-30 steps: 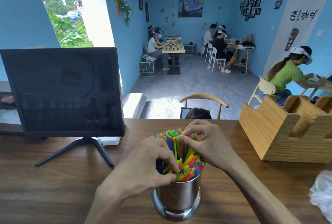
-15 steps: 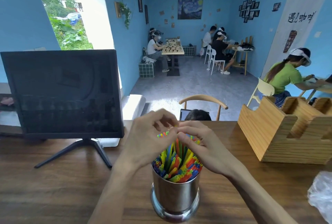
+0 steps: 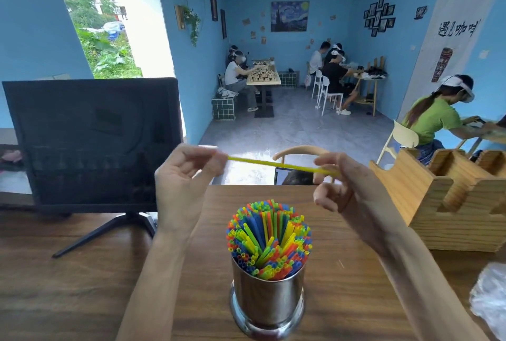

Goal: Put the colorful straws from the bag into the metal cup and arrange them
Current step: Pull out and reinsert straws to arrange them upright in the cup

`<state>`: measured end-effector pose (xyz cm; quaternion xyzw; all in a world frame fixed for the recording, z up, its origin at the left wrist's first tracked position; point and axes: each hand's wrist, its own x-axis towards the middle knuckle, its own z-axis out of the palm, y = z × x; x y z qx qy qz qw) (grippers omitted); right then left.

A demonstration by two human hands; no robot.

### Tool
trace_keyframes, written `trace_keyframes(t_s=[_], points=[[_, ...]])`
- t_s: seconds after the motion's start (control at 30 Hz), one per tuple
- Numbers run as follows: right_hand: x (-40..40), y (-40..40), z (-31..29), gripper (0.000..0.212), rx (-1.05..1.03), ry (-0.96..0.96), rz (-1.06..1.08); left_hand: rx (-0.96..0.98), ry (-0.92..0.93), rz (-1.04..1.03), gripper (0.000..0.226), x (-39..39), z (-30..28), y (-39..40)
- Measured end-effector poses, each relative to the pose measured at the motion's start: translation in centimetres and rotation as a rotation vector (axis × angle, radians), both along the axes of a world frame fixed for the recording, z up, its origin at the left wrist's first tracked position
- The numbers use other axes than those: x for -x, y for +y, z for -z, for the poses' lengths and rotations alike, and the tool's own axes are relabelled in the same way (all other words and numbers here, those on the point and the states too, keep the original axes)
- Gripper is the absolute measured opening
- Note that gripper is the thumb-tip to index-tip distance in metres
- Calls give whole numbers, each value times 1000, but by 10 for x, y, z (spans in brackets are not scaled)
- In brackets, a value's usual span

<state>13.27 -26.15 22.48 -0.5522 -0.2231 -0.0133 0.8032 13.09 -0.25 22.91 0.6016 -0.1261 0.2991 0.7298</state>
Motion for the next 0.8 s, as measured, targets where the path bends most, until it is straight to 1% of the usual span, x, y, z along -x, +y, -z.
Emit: trace_keyframes(t_s=[0.07,0.1,0.17,0.2,0.23,0.3,0.33,0.4,0.43,0.47,0.57,0.63,0.7,0.73,0.8], points=[[-3,-4,-5,47,-42,-35,44,-147,105,85,18,2,11,5],[-4,-4,-6,46,-36,-69,95,-261,159,136,19,3,15,6],[-6,-2,-11,41,9,-153,253,-585,251,166,24,7,24,7],[-7,-1,-12,36,39,-204,327,-746,252,131,25,9,28,6],[-8,0,-13,28,66,-256,381,-858,227,97,25,12,31,5],[-9,5,-11,7,135,-329,427,-915,217,127,25,19,32,2],[-10,8,-6,6,189,-352,429,-940,236,188,24,21,32,2],[-9,17,4,25,263,-370,431,-1028,277,350,21,23,30,2],[-8,20,7,31,257,-377,444,-1051,290,412,21,24,29,3],[-6,23,8,31,222,-387,464,-1054,296,447,22,24,28,5],[-3,22,5,23,67,-443,538,-1032,283,485,25,24,27,7],[-2,19,4,27,79,-468,537,-1043,276,517,29,25,28,9],[-2,22,9,29,221,-447,477,-1101,261,539,34,26,31,10],[-2,24,16,29,329,-425,436,-1117,251,530,34,26,32,8],[-6,28,30,23,566,-399,385,-1091,239,472,26,25,34,3]])
